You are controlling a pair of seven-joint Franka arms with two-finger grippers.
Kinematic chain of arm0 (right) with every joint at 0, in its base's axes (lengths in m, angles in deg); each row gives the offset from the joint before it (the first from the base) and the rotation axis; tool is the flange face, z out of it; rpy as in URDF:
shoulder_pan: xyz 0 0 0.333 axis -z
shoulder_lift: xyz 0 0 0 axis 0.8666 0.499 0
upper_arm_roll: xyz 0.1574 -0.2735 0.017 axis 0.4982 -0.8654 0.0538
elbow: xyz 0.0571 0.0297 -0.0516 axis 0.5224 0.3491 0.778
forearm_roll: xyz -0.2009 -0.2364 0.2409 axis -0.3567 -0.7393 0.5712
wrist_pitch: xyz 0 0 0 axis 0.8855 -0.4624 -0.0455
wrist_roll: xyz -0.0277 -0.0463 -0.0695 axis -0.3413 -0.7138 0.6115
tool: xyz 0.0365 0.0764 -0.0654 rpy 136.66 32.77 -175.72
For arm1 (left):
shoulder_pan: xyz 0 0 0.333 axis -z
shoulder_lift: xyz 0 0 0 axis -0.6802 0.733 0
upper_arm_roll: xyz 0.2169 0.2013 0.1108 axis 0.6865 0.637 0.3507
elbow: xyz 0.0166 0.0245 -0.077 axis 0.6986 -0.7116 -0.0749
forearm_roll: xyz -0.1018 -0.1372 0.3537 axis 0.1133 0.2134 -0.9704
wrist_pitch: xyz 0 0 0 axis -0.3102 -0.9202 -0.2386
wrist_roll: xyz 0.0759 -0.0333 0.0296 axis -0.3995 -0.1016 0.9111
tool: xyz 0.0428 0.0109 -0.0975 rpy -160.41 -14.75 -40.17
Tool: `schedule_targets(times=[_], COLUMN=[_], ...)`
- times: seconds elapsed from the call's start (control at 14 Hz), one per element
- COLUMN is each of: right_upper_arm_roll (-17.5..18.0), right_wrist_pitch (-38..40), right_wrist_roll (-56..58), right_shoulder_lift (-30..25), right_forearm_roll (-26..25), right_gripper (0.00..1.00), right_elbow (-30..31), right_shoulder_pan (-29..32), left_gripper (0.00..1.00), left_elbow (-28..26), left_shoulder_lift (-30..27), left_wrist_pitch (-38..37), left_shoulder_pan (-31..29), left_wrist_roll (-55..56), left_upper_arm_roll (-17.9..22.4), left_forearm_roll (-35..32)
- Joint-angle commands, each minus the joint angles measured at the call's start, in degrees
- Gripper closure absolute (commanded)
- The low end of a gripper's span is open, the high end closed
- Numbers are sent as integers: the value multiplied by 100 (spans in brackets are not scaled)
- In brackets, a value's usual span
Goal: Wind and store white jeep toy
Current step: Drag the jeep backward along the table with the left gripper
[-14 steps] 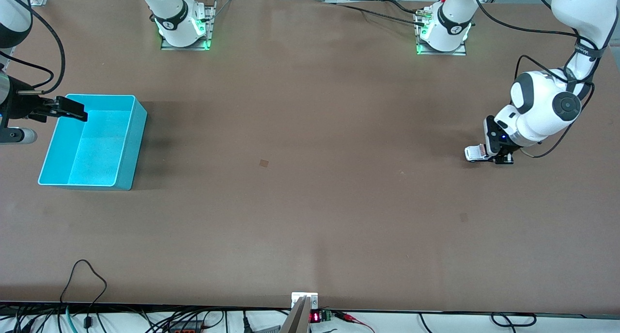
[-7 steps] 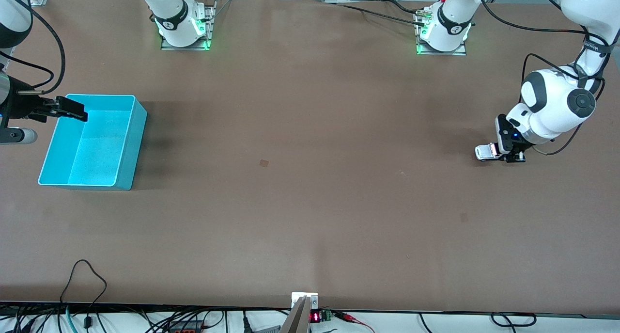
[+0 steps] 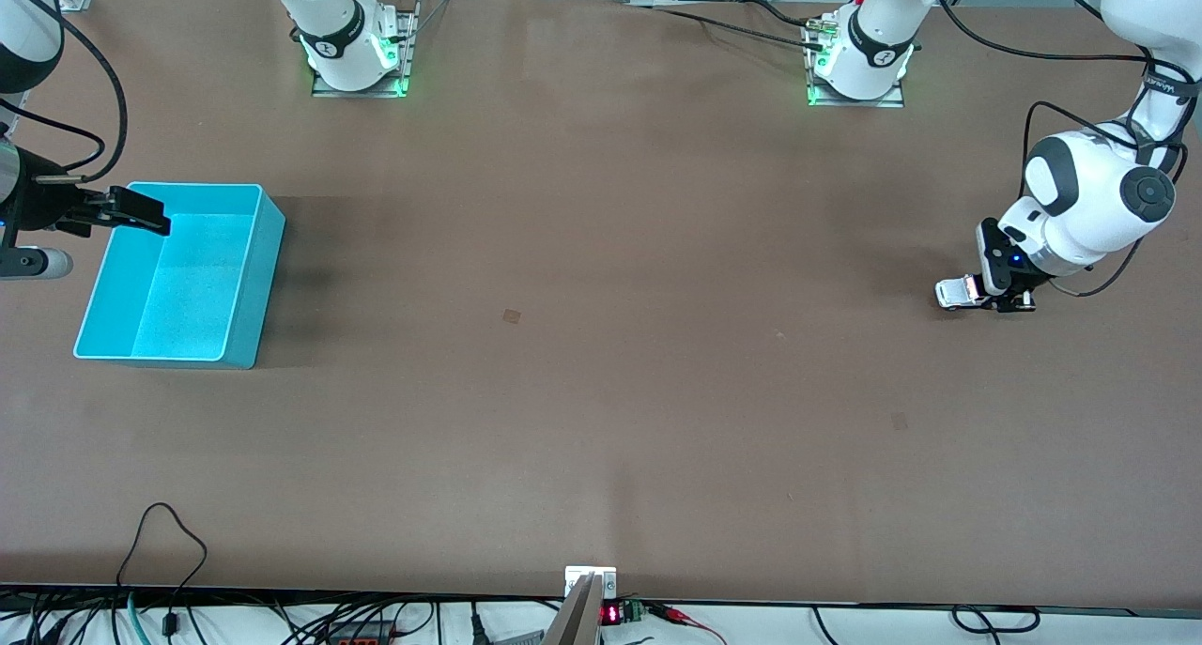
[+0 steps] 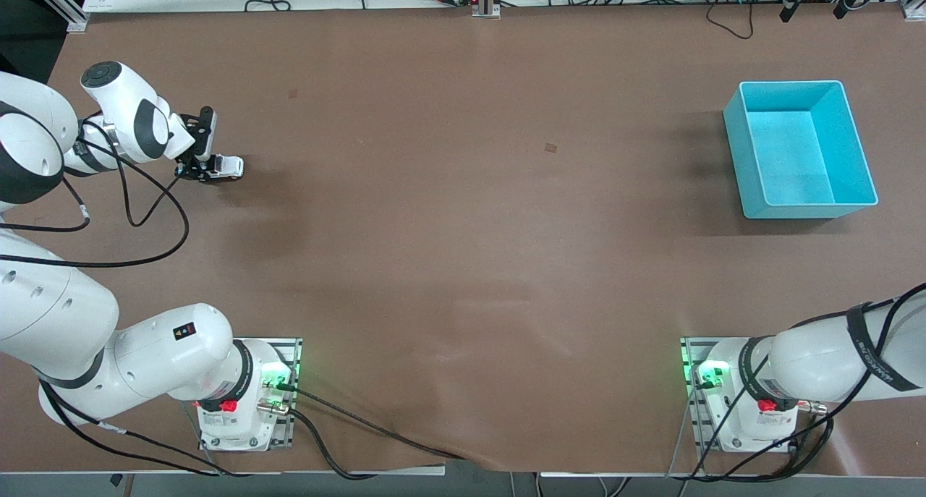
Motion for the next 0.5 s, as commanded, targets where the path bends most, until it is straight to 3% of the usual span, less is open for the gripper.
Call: schedule_targets(times=[0.0,0.43], right_upper_arm_roll=[14,14], right_wrist_pitch=[29,29], right_wrist_roll=[40,40], right_shoulder_lift=[-125,-125], right_forearm_roll=[-19,-19], right_gripper=[0,0], right_elbow=[103,103], right_shoulder_pan=[-15,-6], left_gripper=[100,100], left_elbow=[-60,-8], left_shoulder_lift=[567,602], left_wrist_pitch=[127,127], left_shoulder_pan=[-127,-189], left_wrist_roll=[-159,-176], left_upper_arm_roll=[33,85], left_forearm_roll=[-196,-319])
